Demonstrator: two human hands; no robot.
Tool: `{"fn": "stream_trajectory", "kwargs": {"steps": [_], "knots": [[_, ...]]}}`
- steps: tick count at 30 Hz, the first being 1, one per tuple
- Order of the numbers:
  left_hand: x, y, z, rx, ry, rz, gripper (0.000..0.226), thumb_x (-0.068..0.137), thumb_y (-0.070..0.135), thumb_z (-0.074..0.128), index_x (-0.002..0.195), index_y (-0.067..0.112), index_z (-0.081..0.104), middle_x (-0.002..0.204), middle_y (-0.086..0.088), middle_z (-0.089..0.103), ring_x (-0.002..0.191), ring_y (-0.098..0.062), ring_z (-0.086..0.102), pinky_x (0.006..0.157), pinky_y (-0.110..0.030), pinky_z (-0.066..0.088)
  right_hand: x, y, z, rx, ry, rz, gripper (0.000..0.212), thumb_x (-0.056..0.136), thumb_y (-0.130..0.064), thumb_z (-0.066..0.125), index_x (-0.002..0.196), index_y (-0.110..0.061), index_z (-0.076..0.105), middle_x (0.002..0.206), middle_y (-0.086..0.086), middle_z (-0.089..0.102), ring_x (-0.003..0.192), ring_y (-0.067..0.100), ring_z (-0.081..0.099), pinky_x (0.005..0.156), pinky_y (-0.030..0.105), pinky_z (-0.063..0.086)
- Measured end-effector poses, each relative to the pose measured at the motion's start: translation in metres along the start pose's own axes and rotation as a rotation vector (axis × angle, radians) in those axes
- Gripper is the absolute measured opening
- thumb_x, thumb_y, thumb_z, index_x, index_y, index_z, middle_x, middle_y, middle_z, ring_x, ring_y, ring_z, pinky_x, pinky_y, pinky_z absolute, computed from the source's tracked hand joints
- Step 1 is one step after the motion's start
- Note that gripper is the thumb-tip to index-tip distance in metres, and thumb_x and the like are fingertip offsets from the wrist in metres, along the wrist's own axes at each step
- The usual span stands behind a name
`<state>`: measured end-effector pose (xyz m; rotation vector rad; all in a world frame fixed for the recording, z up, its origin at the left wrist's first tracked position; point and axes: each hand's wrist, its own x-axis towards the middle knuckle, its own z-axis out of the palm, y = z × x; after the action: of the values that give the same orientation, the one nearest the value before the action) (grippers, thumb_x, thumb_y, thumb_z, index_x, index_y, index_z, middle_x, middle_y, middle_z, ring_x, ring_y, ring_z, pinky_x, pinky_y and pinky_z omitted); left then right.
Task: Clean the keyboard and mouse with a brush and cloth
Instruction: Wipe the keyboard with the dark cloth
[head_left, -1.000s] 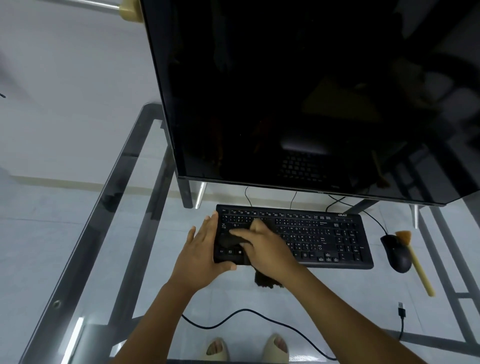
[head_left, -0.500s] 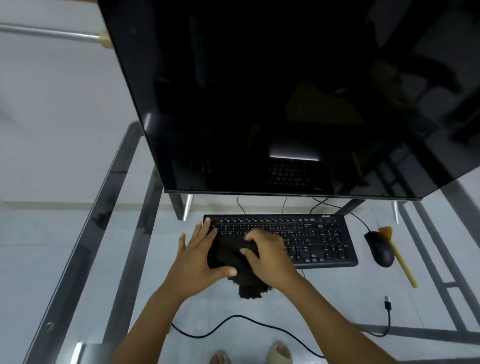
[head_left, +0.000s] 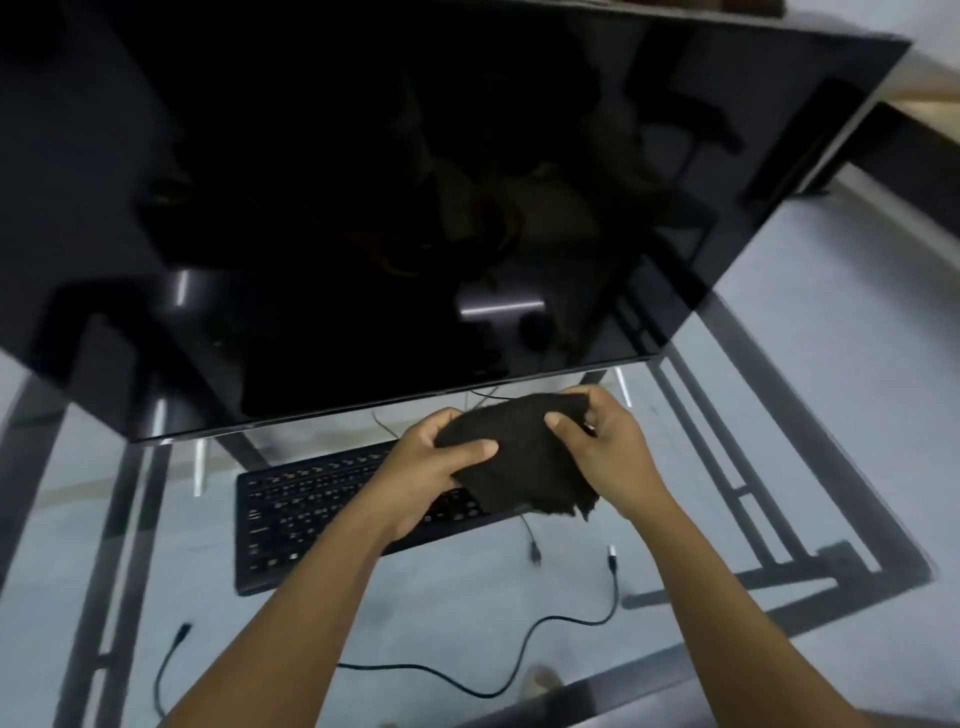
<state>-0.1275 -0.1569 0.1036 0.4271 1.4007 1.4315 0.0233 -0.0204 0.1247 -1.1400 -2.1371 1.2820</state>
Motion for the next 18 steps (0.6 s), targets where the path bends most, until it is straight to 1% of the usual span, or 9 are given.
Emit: {"fn": "stream_trajectory", "kwargs": {"steps": [3,4,7,9,10,12,14,15,18], "knots": [[0.029,-0.015,0.07,-0.022,0.001,-0.056,0.028,0.082,0.009,0.072,0.108,0.008,0.059,0.104,-0.013,0.071,0.094,-0.027,0.069,0.081,-0.05,0.056,0.003,0.033,-0.052,-0.083,0.124,0.065,0.013,0.091,-0.028,0.062,0.102,-0.023,0.058,0.095,-0.005,0.067,0.09,0.014,0.063,0.08,0.032,0.053],[0.037,-0.02,0.093,0.002,0.005,-0.068,0.026,0.083,0.01,0.071,0.106,0.012,0.059,0.103,-0.011,0.07,0.092,-0.026,0.07,0.077,-0.049,0.058,0.004,0.044,-0.071,-0.108,0.149,0.089,0.012,0.091,-0.028,0.061,0.102,-0.023,0.058,0.096,-0.004,0.067,0.09,0.015,0.063,0.079,0.032,0.052],[0.068,-0.042,0.163,0.138,0.024,-0.075,0.029,0.082,0.012,0.071,0.106,0.023,0.058,0.105,-0.004,0.066,0.091,-0.021,0.068,0.066,-0.035,0.059,0.009,0.082,-0.136,-0.221,0.166,0.181,0.012,0.092,-0.029,0.06,0.101,-0.023,0.056,0.094,-0.004,0.062,0.088,0.016,0.058,0.077,0.03,0.047],[0.087,-0.058,0.197,0.295,0.027,-0.034,0.04,0.081,0.017,0.072,0.116,0.025,0.054,0.109,0.0,0.061,0.095,-0.018,0.063,0.073,-0.035,0.059,0.016,0.109,-0.169,-0.314,0.115,0.238,0.008,0.091,-0.029,0.061,0.089,-0.025,0.054,0.085,-0.005,0.059,0.083,0.017,0.055,0.073,0.029,0.045],[0.097,-0.066,0.211,0.41,0.035,-0.005,0.044,0.08,0.021,0.072,0.119,0.025,0.052,0.11,0.002,0.059,0.097,-0.017,0.061,0.079,-0.035,0.058,0.022,0.123,-0.183,-0.362,0.084,0.258,0.016,0.091,-0.029,0.062,0.08,-0.026,0.05,0.078,-0.007,0.056,0.079,0.017,0.054,0.066,0.026,0.042],[0.116,-0.08,0.233,0.606,0.066,0.033,0.046,0.083,0.025,0.07,0.123,0.023,0.048,0.113,0.0,0.057,0.098,-0.016,0.057,0.08,-0.026,0.053,0.037,0.151,-0.201,-0.423,0.038,0.284,0.022,0.09,-0.027,0.062,0.075,-0.024,0.046,0.072,-0.007,0.051,0.075,0.018,0.051,0.056,0.019,0.033],[0.136,-0.093,0.256,0.725,0.091,0.032,0.044,0.087,0.025,0.066,0.126,0.02,0.046,0.116,-0.003,0.059,0.096,-0.017,0.057,0.069,-0.018,0.048,0.058,0.178,-0.213,-0.474,0.0,0.304,0.014,0.091,-0.027,0.061,0.086,-0.018,0.052,0.077,-0.005,0.053,0.08,0.019,0.052,0.056,0.017,0.032],[0.144,-0.098,0.264,0.775,0.109,0.041,0.043,0.089,0.025,0.064,0.127,0.019,0.045,0.118,-0.004,0.059,0.099,-0.019,0.059,0.07,-0.019,0.048,0.068,0.189,-0.214,-0.495,-0.011,0.305,0.012,0.092,-0.026,0.06,0.092,-0.015,0.055,0.082,-0.003,0.055,0.083,0.021,0.054,0.059,0.02,0.034],[0.163,-0.11,0.276,1.099,0.19,0.184,0.049,0.092,0.03,0.059,0.135,0.021,0.038,0.129,-0.004,0.052,0.115,-0.023,0.052,0.088,-0.032,0.05,0.09,0.217,-0.209,-0.471,0.024,0.345,0.022,0.093,-0.02,0.056,0.112,-0.009,0.057,0.103,0.007,0.062,0.096,0.026,0.059,0.076,0.028,0.045]]}}
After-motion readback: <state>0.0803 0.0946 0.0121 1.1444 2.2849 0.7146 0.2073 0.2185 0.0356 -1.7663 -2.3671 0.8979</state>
